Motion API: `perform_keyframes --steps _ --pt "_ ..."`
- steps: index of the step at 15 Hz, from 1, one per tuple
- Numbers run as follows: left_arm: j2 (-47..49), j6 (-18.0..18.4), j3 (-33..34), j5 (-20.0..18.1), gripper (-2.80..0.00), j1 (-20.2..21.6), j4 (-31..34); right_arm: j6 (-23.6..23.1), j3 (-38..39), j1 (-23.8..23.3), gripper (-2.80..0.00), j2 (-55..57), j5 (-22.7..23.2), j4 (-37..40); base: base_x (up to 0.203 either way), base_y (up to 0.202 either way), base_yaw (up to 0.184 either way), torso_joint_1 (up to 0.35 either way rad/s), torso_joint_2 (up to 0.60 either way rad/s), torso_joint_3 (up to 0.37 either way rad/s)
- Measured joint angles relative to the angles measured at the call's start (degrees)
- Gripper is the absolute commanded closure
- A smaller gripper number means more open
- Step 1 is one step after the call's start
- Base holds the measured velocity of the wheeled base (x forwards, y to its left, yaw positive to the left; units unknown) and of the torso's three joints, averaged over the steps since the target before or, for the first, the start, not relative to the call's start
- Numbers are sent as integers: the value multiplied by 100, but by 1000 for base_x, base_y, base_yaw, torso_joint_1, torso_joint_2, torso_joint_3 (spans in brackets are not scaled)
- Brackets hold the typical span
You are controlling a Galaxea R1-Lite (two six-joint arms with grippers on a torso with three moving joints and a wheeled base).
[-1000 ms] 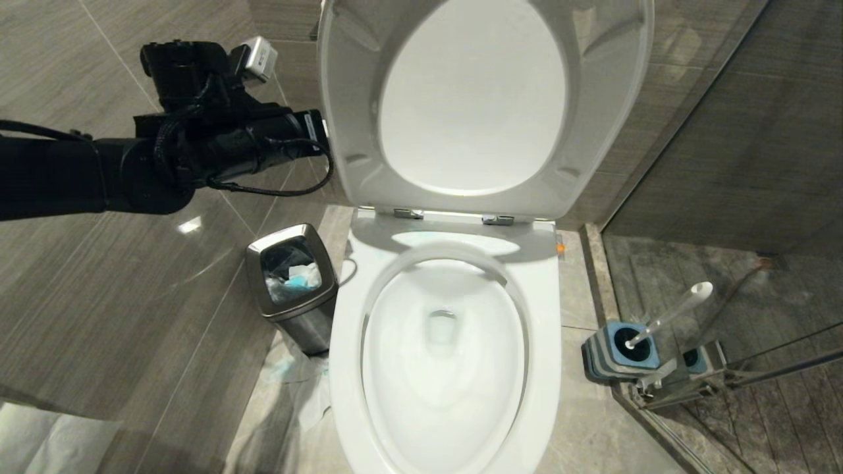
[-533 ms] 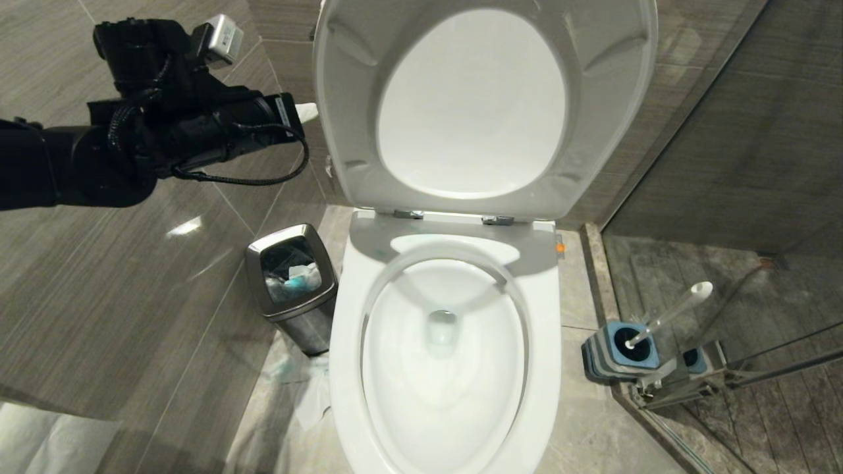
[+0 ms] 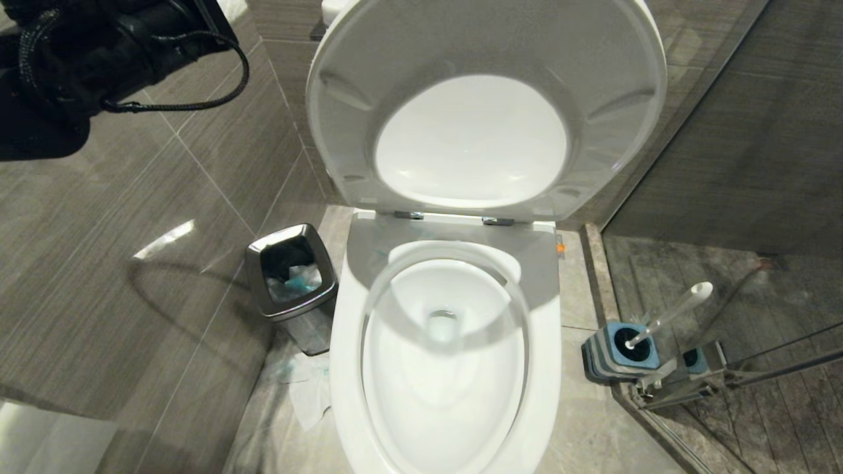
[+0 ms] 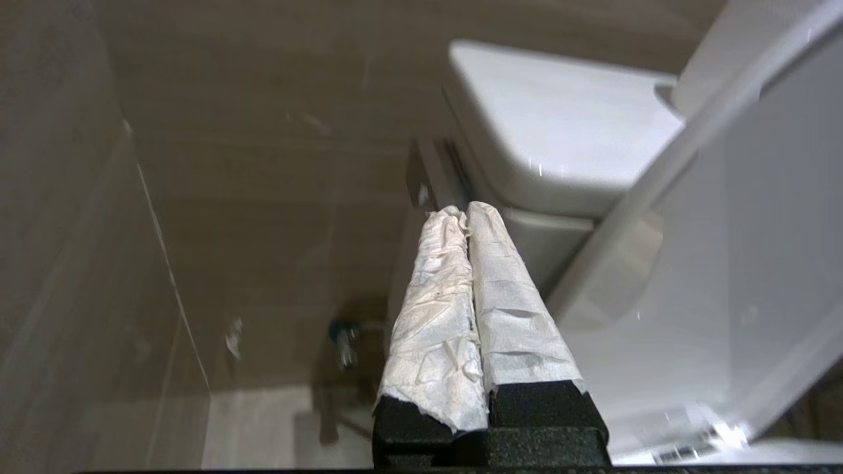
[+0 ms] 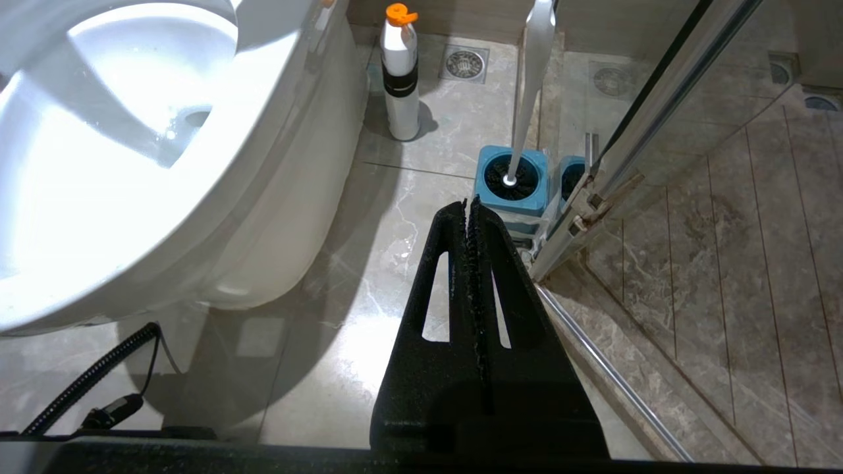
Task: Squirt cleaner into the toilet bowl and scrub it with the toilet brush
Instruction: Close the toilet lid
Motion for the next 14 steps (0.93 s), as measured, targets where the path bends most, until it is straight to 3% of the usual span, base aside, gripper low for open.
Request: perform_keyframes --steps 4,14 --pt "262 -83 -455 0 0 223 -144 -1 0 0 0 0 0 2 0 0 0 0 0 0" --pt "276 -426 -331 -9 0 231 -226 0 0 0 0 0 -2 5 0 0 0 0 0 0"
